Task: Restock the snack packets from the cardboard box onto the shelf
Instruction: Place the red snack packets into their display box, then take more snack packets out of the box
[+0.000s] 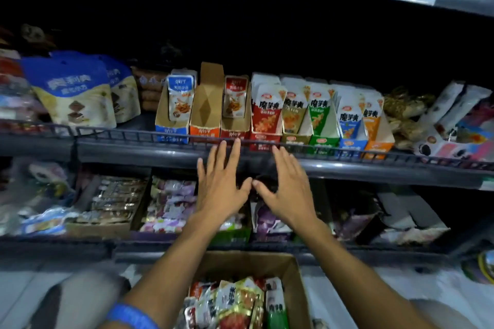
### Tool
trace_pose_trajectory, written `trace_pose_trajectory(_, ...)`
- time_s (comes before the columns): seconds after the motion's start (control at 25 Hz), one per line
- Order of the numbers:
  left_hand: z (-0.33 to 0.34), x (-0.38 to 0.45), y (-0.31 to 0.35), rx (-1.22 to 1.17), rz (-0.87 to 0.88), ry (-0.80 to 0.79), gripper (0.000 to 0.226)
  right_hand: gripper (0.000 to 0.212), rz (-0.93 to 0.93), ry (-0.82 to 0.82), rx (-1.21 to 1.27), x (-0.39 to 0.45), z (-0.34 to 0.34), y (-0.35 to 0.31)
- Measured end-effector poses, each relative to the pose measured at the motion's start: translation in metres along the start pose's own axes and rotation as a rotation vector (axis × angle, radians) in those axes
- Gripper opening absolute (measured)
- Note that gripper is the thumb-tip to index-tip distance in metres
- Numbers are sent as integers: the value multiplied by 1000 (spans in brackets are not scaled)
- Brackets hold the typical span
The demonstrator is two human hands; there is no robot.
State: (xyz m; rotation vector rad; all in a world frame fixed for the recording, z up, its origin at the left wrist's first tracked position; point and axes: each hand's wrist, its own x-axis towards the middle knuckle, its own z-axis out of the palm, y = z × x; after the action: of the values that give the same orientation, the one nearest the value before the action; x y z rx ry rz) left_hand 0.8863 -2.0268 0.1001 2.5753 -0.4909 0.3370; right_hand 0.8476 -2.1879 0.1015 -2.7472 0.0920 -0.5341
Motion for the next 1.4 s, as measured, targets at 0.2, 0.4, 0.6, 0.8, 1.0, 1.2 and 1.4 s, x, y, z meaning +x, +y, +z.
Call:
trace_pose_trajectory(0.2,39,-67,-46,15,-111,-152,90,100,237,-241,77,-92,73,27)
trace_pose_trajectory(0.4,95,-135,-110,-32,-325,-490,87,106,437,-578,8,-183,151,64)
trace_pose_trajectory(0.6,172,-192,-148,-28,-389,-818,74,81,423,-1025,157,-199,200,92)
trace_pose_trajectory(0.8,244,-204,-154,-59,-507,-937,67,68,277,-908,-19,-172,265,104)
trace_pose_trajectory(1.0,280,-202,-174,-13,-553,-823,72,76,56,-924,-193,-142,326,106)
trace_pose_trajectory(1.2,299,-200,-182,-100,-602,-885,93,59,93,-896,-176,-146,340,115)
trace_pose_trajectory(1.4,293,-190,-171,-69,-565,-598,64,55,211,-948,-88,-153,331,116)
